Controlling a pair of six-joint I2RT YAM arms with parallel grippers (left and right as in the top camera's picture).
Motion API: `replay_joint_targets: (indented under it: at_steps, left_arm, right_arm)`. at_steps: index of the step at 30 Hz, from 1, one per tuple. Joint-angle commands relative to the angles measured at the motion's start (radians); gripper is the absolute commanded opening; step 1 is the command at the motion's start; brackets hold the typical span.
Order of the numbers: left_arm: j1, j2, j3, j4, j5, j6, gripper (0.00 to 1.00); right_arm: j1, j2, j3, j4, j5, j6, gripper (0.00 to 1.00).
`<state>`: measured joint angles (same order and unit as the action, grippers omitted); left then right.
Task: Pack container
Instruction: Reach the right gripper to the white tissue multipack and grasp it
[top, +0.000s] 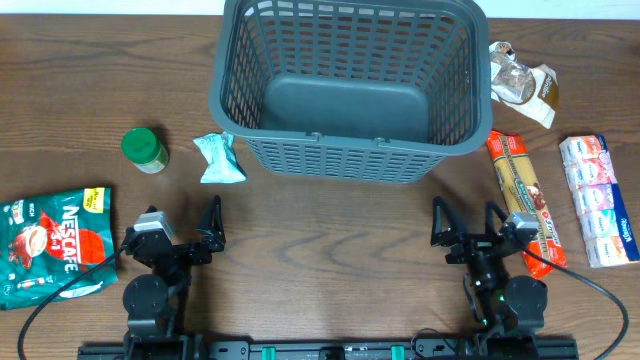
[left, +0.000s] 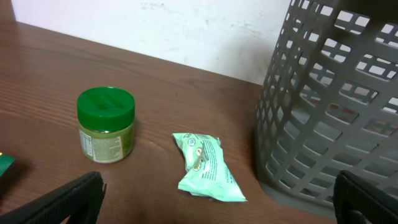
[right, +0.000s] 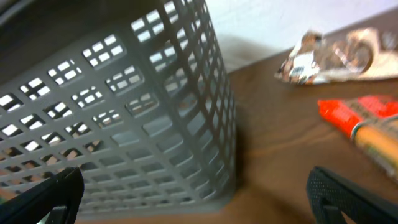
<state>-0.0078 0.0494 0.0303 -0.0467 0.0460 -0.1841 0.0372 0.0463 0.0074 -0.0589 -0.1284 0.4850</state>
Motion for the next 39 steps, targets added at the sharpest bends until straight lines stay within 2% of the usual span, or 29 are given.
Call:
replay_joint_targets:
  at_steps: [1,6,11,18,25,27,30,34,39]
  left_arm:
    - [-0.003,-0.006,-0.026,-0.023,-0.012,-0.007,0.98]
    - [-0.003,-0.006,-0.026,-0.023,-0.012,-0.007,0.98]
    - [-0.003,-0.006,-0.026,-0.023,-0.012,-0.007,0.98]
    - [-0.003,-0.006,-0.026,-0.023,-0.012,-0.007,0.98]
    - [-0.003,-0.006,-0.026,-0.023,-0.012,-0.007,0.99]
    - [-0.003,-0.006,-0.026,-0.023,-0.012,-0.007,0.99]
    - [-0.003,-0.006,-0.026,-0.023,-0.012,-0.007,0.99]
    - [-0.003,-0.006,-0.026,-0.023,-0.012,-0.007,0.99]
    - [-0.003,-0.006,-0.026,-0.023,-0.012,-0.007,0.98]
  right_arm:
    - [-0.011,0.081,0.012,-0.005,-0.103,0.067,0.99]
    - [-0.011,0.289,0.13,-0.008,-0.128,-0.032,0.99]
    - [-0.011,0.538,0.36,-0.106,-0.122,-0.11,0.99]
    - [-0.04,0.819,0.729,-0.349,-0.01,-0.216,0.99]
    - [-0.159,1.044,1.092,-0.626,0.079,-0.38,0.99]
    - [-0.222,1.087,1.157,-0.693,0.086,-0.378,0.99]
    - [-0.312,1.119,1.216,-0.752,-0.011,-0.375,0.99]
    - [-0.336,1.102,1.224,-0.748,-0.033,-0.451,0.99]
    - [-0.397,1.109,1.224,-0.687,0.053,-0.442,0.99]
